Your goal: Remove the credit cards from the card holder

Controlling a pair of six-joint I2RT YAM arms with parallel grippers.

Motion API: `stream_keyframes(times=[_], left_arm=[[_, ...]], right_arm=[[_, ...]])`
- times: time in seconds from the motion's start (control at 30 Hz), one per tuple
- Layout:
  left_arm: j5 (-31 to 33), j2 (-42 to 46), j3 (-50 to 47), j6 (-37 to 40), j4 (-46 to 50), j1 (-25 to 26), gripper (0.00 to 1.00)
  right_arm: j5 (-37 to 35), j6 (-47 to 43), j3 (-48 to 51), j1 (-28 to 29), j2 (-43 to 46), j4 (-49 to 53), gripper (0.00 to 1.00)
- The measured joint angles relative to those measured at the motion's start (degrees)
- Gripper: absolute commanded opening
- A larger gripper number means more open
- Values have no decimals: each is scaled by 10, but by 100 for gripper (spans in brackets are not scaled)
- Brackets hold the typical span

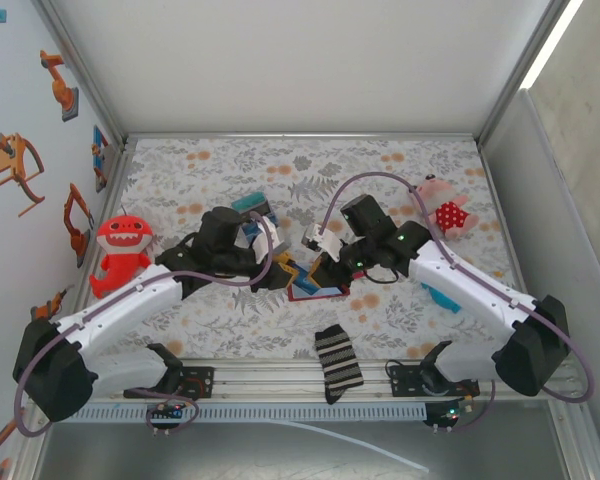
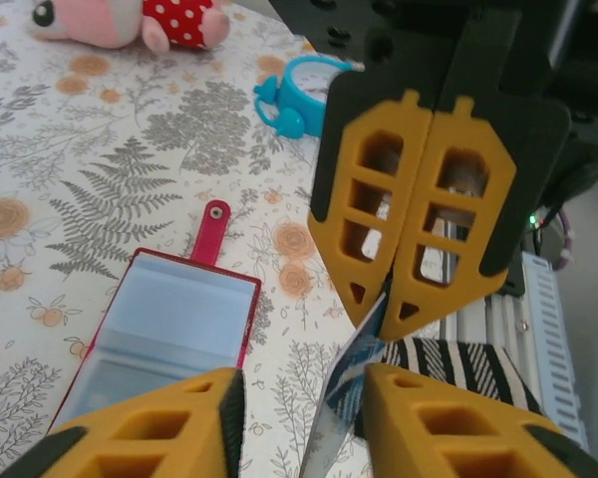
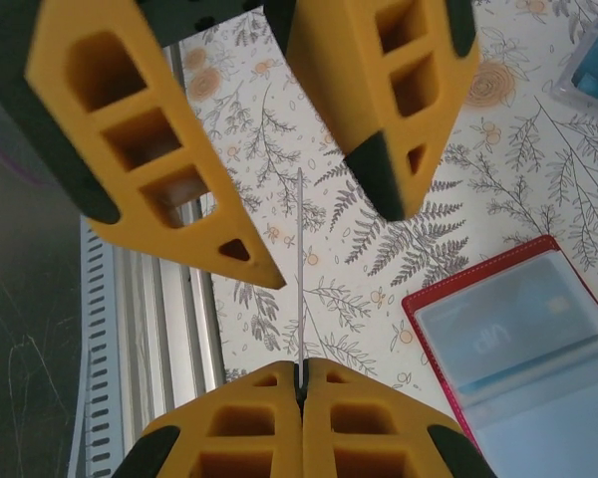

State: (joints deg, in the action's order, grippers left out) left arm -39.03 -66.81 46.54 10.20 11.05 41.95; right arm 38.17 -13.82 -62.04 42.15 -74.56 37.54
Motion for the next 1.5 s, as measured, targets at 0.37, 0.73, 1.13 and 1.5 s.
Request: stream_keyframes(times=[0.37, 0.73, 1.13, 1.5], left_arm=[[-34, -6, 5, 17, 21, 4, 0], [59, 81, -57, -14, -52, 4, 0], [197, 220, -175, -182, -228, 4, 0], [213, 224, -200, -306, -349, 4, 0]], right_arm=[[-3, -23, -6, -2, -6, 17, 18], [-45, 30, 22, -13, 28, -63, 47], [-30, 213, 130, -56, 74, -315, 48], [6, 335, 162, -56, 76, -503, 47]])
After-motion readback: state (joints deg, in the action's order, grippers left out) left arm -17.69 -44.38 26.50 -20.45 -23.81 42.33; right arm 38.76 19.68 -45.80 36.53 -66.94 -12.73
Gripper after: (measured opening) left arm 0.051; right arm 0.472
